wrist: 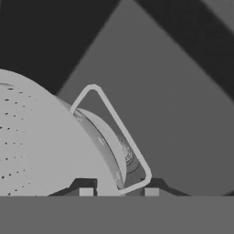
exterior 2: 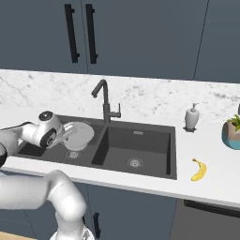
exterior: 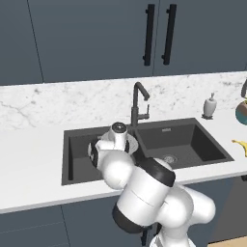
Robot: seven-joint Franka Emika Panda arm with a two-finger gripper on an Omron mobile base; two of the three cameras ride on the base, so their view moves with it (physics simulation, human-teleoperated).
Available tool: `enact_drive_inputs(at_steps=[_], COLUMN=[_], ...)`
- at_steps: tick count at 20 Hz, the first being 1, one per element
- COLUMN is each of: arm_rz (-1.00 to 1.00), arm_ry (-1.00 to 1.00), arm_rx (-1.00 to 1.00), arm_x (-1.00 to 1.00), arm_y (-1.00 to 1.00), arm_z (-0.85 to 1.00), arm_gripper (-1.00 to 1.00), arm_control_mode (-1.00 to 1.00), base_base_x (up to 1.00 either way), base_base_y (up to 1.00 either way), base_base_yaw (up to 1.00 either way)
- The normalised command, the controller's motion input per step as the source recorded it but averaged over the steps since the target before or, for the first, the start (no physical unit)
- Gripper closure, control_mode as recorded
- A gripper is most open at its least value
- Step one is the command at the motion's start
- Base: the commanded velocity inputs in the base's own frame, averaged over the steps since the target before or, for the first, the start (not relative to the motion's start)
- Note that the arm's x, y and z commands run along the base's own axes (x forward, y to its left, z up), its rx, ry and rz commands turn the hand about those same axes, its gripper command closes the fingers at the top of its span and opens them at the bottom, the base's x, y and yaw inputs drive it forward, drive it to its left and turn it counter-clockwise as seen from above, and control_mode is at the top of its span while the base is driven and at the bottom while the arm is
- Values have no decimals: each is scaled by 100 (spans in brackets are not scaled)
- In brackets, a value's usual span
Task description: Put the colander in the sink, put the banana in the colander, and turn on the sink faucet and pour water over the colander.
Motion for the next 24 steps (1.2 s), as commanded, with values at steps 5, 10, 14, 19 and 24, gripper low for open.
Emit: enact_drive_inputs(at_steps=[5,10,14,19,24], arm_rz=[0,-4,-2,-4,-8], arm_ry=[11,21,17,-1,-16], arm_rx=[-21,-14,-12,-12,-3], arm_x=[10,23,18,13,10], arm_y=[78,22,31,33,1], arm_z=[0,0,-3,-44,-68], arm_gripper=[100,100,100,100,100], arm_control_mode=[-100,-100,-100,-100,-100], base_base_x=[0,0,0,0,0], base_base_y=[0,0,0,0,0], base_base_yaw=[0,0,0,0,0])
